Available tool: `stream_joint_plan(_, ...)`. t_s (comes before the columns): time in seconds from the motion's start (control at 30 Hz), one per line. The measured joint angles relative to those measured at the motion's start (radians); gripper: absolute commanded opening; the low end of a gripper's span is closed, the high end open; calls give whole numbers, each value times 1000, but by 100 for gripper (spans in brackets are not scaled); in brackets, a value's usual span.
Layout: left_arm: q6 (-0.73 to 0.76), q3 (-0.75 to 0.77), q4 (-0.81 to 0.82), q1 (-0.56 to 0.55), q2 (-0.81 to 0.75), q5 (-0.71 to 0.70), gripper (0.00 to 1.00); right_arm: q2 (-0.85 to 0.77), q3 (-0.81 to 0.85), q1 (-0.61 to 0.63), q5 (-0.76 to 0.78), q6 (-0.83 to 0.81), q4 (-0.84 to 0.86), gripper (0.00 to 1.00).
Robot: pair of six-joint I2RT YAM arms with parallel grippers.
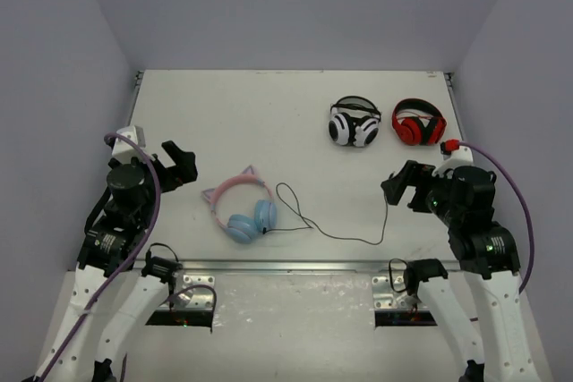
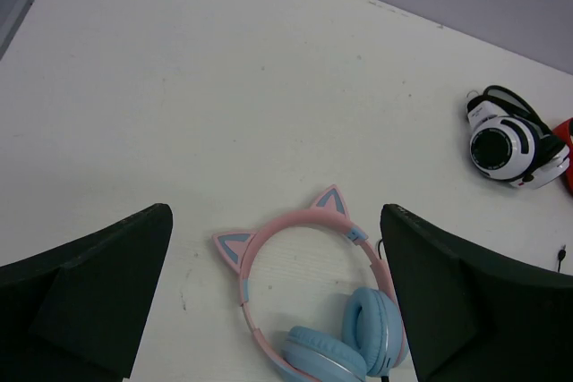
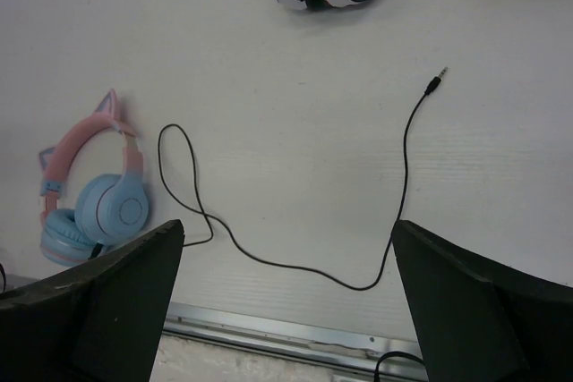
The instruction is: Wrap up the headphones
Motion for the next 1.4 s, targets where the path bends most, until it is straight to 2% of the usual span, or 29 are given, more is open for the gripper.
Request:
stream_joint_plan(0.17, 9, 1, 4, 0, 24, 13, 100, -6, -10, 0, -13, 3, 20, 99)
stream_joint_plan(0.27, 16, 24, 2, 0, 111, 17, 100, -15, -55, 0, -77, 6, 87, 99)
stream_joint_plan(0.37, 49, 69, 18, 0, 259, 42, 100, 0, -104, 0, -173, 9, 143, 99)
stream_joint_plan(0.47, 142, 90, 74, -3, 412, 158, 100, 40, -113, 0, -233, 5, 164, 99)
stream_joint_plan(0.7, 335, 237, 60, -64, 952, 264, 100, 54, -113, 0, -310, -15, 210, 99)
stream_joint_plan(0.8, 381, 241, 20, -69, 1063, 294, 99, 47, -115, 0, -343, -19, 232, 99)
stream_joint_plan(0.9, 415, 241, 3, -69, 1084, 325, 95, 14, -149, 0, -388, -16, 270, 99)
stream_joint_plan(1.03, 440, 253, 8, -69, 1111, 340, 78, -13, -169, 0, -431, -13, 288, 99)
stream_joint_plan(1.27, 457, 268, 28, -64, 1281, 311, 64, -12, -169, 1, -436, -14, 304, 99)
stream_joint_plan(1.3, 456, 270, 37, -62, 1283, 309, 57, -8, -169, 1, -438, -14, 304, 99)
stream_joint_plan(1.37, 455, 275, 41, -58, 1289, 298, 51, -2, -169, 1, -438, -14, 304, 99)
stream_joint_plan(1.4, 453, 277, 41, -55, 1290, 296, 29, 1, -169, 1, -438, -14, 304, 99)
